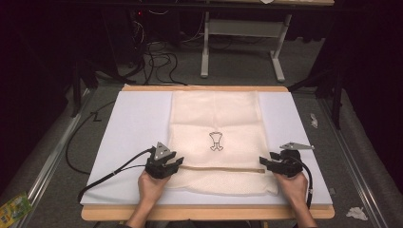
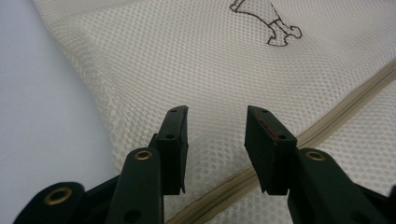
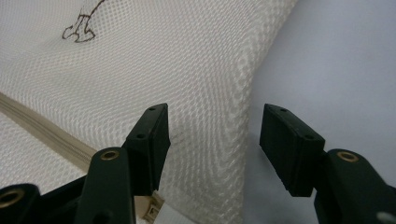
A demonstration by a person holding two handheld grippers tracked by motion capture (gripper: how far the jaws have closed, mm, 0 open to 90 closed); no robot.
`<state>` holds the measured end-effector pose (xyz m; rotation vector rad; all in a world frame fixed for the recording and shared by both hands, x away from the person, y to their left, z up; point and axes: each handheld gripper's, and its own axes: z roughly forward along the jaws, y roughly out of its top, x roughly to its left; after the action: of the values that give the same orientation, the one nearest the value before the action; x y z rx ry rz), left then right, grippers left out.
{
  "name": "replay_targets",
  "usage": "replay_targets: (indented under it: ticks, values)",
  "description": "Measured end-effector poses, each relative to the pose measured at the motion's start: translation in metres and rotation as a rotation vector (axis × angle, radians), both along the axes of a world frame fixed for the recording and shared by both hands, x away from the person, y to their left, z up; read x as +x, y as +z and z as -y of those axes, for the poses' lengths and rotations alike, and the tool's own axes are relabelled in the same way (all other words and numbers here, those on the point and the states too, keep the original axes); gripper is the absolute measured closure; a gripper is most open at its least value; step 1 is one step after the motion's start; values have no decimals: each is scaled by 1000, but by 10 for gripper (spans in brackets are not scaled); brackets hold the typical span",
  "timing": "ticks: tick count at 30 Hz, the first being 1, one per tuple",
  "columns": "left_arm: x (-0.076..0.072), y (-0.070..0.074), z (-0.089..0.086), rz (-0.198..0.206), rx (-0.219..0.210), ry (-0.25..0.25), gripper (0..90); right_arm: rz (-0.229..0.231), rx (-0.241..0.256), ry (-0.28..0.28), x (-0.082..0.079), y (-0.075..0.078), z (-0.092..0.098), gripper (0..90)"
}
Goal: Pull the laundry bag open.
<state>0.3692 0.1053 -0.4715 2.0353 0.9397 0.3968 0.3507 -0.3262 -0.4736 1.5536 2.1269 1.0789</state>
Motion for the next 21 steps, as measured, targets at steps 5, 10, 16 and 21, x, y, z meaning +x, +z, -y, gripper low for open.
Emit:
replay_targets:
  ticks: [5, 10, 16, 21]
  values:
    - [-1, -4, 5, -14, -3, -7, 585, -3, -2, 9, -2, -2, -5, 474]
    - [-1, -5, 11, -14, 3, -15, 581, 17, -89, 26, -4, -2, -12, 654]
    - [0, -1, 14, -21, -13, -10, 575, 16, -103, 64, -5, -1, -14, 852]
    - [1, 4, 19, -16, 4, -27, 569, 24, -56, 79, -4, 1, -8, 870]
